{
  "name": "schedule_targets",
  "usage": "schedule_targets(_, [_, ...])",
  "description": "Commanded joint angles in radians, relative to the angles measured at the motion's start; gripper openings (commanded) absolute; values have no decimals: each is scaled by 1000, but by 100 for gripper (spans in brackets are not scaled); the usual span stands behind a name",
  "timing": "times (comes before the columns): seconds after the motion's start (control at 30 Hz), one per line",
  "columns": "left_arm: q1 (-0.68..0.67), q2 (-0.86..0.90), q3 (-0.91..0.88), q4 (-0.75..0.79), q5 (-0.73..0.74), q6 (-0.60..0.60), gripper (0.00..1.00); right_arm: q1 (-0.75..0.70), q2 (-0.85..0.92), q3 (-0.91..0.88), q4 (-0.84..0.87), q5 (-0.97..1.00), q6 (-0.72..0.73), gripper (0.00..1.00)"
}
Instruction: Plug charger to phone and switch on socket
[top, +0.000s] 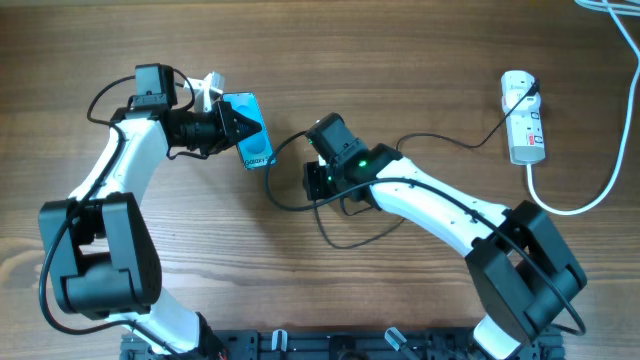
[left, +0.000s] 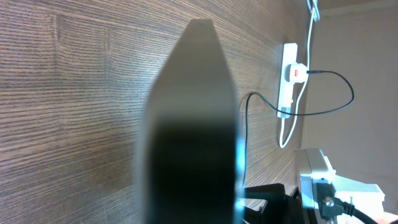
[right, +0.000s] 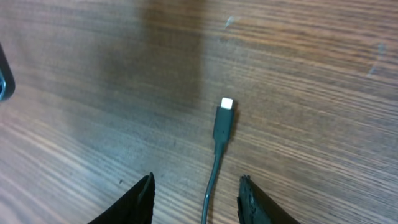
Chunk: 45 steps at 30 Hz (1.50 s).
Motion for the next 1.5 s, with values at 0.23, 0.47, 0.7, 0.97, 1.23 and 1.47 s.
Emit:
schedule_targets(0.23, [6,-16,-1,3,-3,23,4,44,121,2,76,68,44,39])
schedule_targets(0.47, [6,-16,-1,3,-3,23,4,44,160,2,92,153,43,32])
schedule_targets(0.7, [6,-16,-1,1,-3,23,4,44,205,2,82,153,36,24])
schedule_targets(0.97, [6,-16,-1,0,-3,23,4,-126,201,202,-306,244,-25,24])
schedule_targets(1.23, [6,-16,-1,0,-3,19,4,-238,201,202,-347,-158,-31,47])
schedule_targets(1.47, [6,-16,-1,0,-3,19,4,-181,201,202,-298,-203,24,46])
